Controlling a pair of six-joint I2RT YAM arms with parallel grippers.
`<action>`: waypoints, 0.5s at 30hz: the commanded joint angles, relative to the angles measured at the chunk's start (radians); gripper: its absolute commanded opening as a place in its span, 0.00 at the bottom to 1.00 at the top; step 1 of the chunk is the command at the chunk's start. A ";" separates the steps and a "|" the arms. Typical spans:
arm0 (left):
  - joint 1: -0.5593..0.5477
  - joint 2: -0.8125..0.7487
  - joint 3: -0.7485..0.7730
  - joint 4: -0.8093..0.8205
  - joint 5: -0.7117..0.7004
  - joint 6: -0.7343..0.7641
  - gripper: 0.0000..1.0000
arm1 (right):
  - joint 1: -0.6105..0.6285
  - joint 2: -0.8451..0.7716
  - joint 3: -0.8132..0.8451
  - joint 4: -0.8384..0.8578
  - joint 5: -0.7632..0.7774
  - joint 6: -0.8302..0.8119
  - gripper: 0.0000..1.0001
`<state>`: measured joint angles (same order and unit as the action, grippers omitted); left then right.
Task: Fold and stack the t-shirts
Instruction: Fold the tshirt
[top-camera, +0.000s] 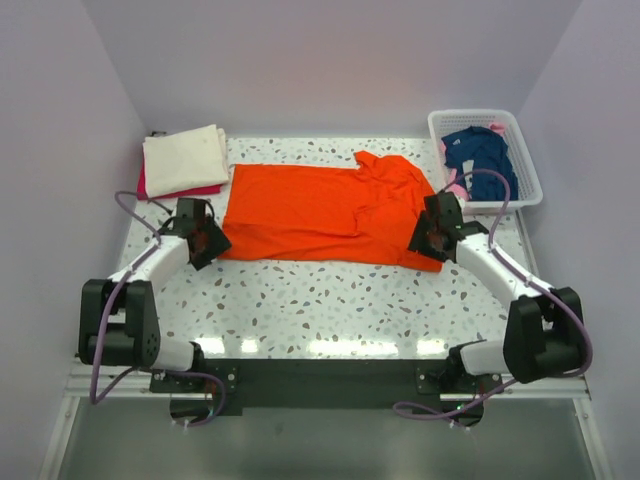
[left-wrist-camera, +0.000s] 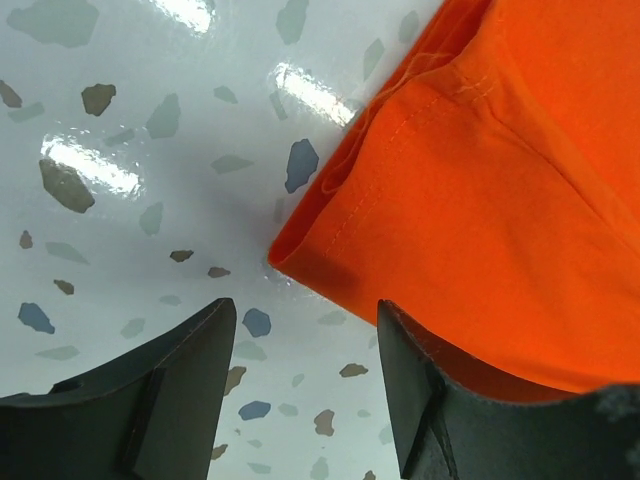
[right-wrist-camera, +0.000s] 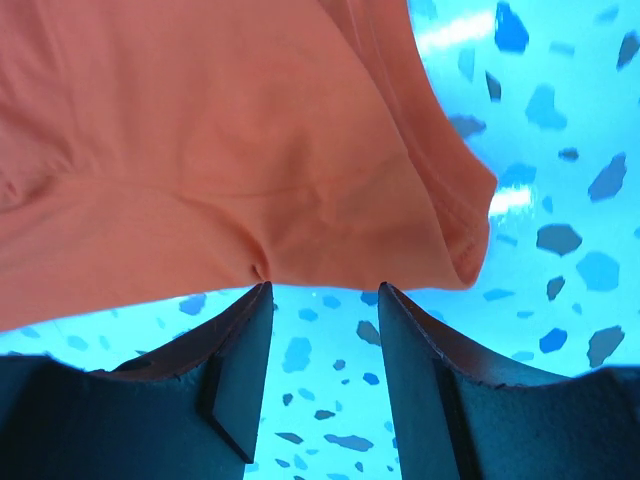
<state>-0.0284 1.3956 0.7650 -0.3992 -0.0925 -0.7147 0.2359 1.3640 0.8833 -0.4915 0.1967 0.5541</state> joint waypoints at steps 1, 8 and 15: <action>0.007 0.051 -0.009 0.074 0.014 -0.037 0.63 | -0.015 -0.068 -0.072 0.053 -0.026 0.056 0.50; 0.007 0.144 0.017 0.109 -0.016 -0.061 0.61 | -0.061 -0.082 -0.139 0.079 -0.040 0.046 0.50; 0.007 0.186 0.043 0.115 -0.041 -0.068 0.57 | -0.086 -0.056 -0.168 0.120 -0.066 0.052 0.51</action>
<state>-0.0280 1.5467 0.7940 -0.3065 -0.1108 -0.7666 0.1600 1.3113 0.7216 -0.4355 0.1509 0.5880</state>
